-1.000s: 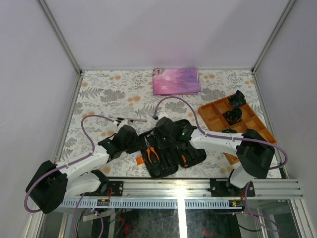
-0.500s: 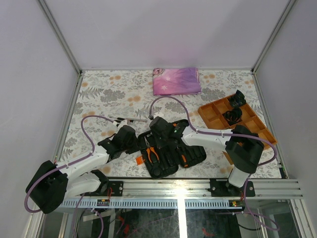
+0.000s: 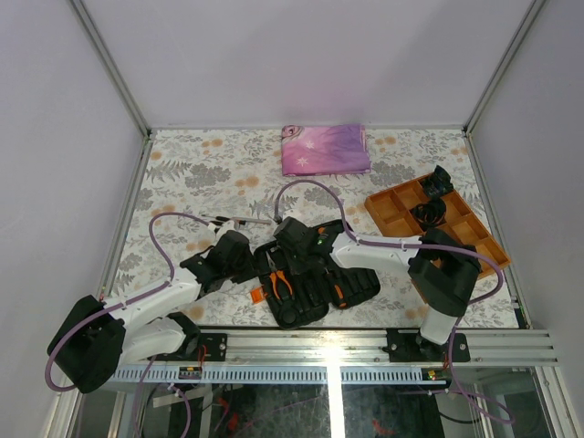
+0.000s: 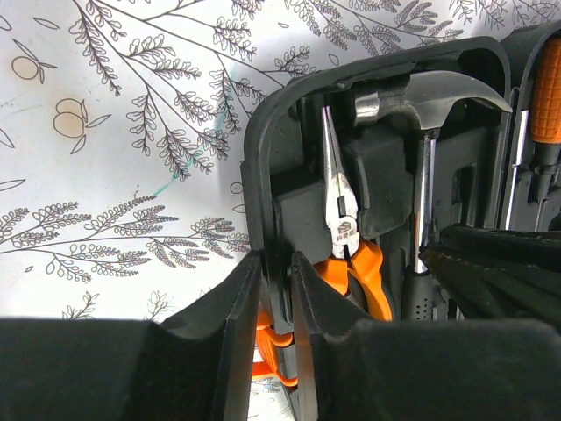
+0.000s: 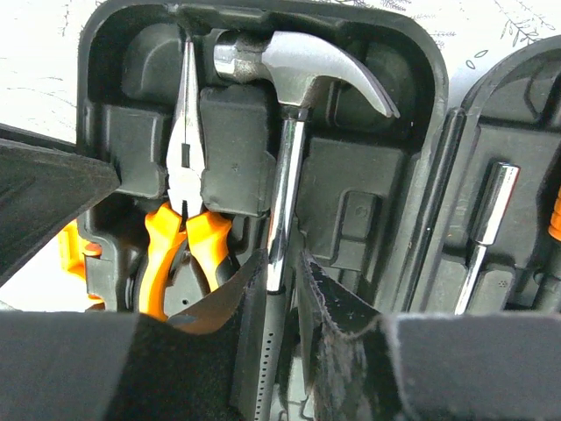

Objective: Sort the tools into containers
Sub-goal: Adjust the hammer in the storage box.

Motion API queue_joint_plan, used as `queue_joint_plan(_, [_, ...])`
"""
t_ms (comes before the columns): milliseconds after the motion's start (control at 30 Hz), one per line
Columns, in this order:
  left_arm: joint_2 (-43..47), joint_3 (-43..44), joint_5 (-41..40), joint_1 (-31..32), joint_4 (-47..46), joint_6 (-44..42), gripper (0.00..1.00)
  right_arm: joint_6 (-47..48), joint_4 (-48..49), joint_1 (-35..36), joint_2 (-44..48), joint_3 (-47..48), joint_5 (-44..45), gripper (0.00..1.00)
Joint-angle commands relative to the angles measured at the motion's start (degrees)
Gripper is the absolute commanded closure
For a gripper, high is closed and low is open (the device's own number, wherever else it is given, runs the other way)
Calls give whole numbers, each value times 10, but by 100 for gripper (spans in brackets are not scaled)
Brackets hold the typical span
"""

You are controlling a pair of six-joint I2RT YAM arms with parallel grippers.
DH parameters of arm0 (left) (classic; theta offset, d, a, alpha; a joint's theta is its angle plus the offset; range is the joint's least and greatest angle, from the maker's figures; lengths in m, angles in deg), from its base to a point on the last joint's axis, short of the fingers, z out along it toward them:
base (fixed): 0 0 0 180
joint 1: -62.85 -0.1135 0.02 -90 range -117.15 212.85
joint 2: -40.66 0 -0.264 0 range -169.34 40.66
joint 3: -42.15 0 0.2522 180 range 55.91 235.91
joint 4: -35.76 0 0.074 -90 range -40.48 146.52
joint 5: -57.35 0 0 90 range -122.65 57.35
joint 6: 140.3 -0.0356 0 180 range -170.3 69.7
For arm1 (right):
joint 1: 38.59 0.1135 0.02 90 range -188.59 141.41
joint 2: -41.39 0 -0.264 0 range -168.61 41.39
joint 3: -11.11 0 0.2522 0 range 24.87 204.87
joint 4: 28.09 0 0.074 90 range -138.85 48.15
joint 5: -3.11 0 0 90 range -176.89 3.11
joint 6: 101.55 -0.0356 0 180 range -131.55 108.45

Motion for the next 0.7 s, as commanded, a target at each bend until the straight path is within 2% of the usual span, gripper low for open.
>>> queue_joint_plan(0, [-2,-7,-2,-3,-21,-6,83,0,-1,6,-11,26,1,74])
queue_joint_plan(200, [2,-9,-3,-3,-18,-7,84,-2,-16,6,-20,33,8,79])
queue_joint_plan(567, [-3,-10,0,-3,-22,-5,87,-18,-41,6,-30,29,-6,99])
queue_joint_plan(667, [-2,-12,1,-2,-22,-5,88,-28,-43,6,-34,22,-7,100])
